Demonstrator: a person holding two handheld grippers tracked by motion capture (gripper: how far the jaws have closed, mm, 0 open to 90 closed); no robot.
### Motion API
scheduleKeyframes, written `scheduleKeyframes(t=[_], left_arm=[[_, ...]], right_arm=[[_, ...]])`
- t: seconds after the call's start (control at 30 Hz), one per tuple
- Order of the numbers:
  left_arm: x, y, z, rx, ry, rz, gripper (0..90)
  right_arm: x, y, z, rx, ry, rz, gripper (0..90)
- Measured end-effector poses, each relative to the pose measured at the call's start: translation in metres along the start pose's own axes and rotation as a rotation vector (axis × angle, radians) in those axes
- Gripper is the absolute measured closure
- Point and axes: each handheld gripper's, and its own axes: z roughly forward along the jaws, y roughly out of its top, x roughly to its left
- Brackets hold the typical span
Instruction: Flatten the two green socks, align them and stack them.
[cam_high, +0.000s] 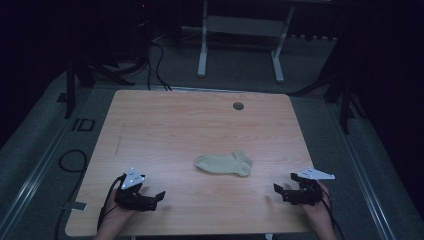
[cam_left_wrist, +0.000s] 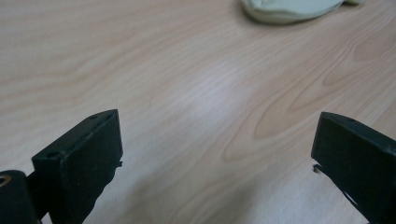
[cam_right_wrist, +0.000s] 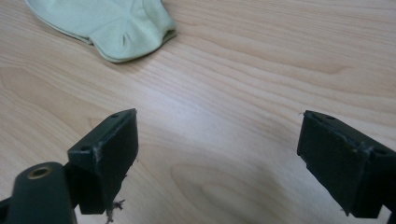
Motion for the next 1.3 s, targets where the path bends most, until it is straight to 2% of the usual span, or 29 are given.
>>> scheduleKeyframes(t=[0.1,0.17,0.23,0.37,0.7,0.8,0.9,0.93,1.0,1.3], left_arm=[[0.004,-0.006,-0.005,-0.011,0.011,-0.017,2.2],[0.008,-0.010,-0.010,-0.022,0.020,-0.033,2.2],[0.011,-0.013,-0.013,-0.025,0.031,-0.035,2.2],[0.017,-0.017,-0.021,-0.037,0.052,-0.055,2.2],[0.029,-0.031,-0.039,-0.080,0.115,-0.115,2.2],[0.035,-0.033,-0.046,-0.091,0.155,-0.140,2.2],[0.042,-0.036,-0.052,-0.104,0.192,-0.174,2.2],[0.042,-0.036,-0.052,-0.104,0.192,-0.174,2.2],[0.046,-0.039,-0.057,-0.115,0.232,-0.193,2.2],[0.050,-0.045,-0.060,-0.145,0.354,-0.223,2.2]], right_arm=[[-0.001,-0.007,-0.006,-0.028,-0.027,-0.004,12.6],[-0.004,-0.011,-0.010,-0.040,-0.053,0.015,12.7],[-0.006,-0.016,-0.014,-0.046,-0.063,0.039,12.7],[-0.011,-0.023,-0.020,-0.051,-0.079,0.057,12.7],[-0.021,-0.032,-0.036,-0.101,-0.128,0.126,12.6],[-0.024,-0.033,-0.040,-0.120,-0.142,0.144,12.6],[-0.026,-0.034,-0.041,-0.137,-0.156,0.134,12.7],[-0.026,-0.034,-0.041,-0.137,-0.156,0.134,12.7],[-0.028,-0.035,-0.041,-0.135,-0.170,0.138,12.7],[-0.032,-0.037,-0.039,-0.153,-0.229,0.150,12.6]])
